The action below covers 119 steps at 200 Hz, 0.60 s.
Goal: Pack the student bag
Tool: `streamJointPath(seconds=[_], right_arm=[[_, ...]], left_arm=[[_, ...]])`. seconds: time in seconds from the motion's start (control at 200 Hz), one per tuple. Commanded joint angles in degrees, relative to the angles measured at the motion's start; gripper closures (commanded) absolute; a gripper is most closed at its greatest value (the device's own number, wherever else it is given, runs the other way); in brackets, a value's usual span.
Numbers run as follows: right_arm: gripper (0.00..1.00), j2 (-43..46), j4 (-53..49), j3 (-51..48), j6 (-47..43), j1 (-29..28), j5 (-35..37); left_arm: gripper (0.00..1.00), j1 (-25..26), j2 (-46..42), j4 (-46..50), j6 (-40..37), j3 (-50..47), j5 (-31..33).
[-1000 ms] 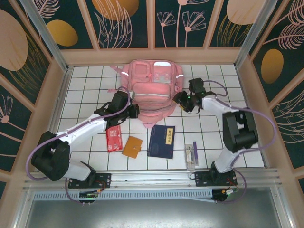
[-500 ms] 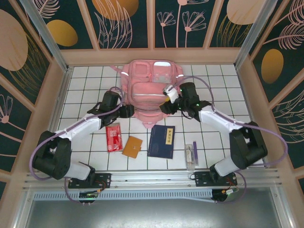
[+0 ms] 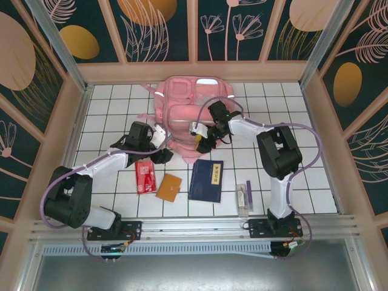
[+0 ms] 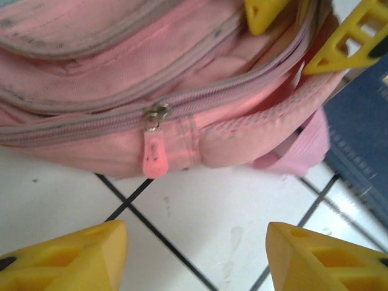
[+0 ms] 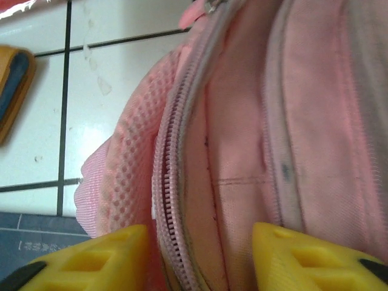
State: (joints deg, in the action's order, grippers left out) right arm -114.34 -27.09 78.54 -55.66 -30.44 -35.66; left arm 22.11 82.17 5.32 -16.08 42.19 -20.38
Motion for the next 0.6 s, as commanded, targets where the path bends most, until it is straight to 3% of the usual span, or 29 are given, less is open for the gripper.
streamJointPath(seconds=[0.0,0.085,0.215,0.39,0.591], right_arm=[[0.67,-1.85,-4.31,1.59,-4.43,-1.73,3.3],[1.0,-2.23,-5.71,3.19,-6.2,-2.03,3.61],[1.0,2.85,-2.46,1.11,-9.16,-2.28,0.81],[1.0,8.17,0.53,0.65,-10.49,-2.08,-4.16],[1.0,8.64,-3.22,2.04,-14.73,-3.04,-5.91]], left_arm=[[0.39,-0.03,0.1,-4.66,-9.31,-1.05,2.95],[0.39,-0.04,0.84,-7.01,-10.09,-0.89,2.77],[0.38,-0.09,0.55,-10.95,-11.16,-2.2,2.71],[0.35,-0.04,0.4,-12.26,-17.39,-3.17,-4.92],[0.43,0.01,4.89,-14.51,-15.69,-0.1,2.05]])
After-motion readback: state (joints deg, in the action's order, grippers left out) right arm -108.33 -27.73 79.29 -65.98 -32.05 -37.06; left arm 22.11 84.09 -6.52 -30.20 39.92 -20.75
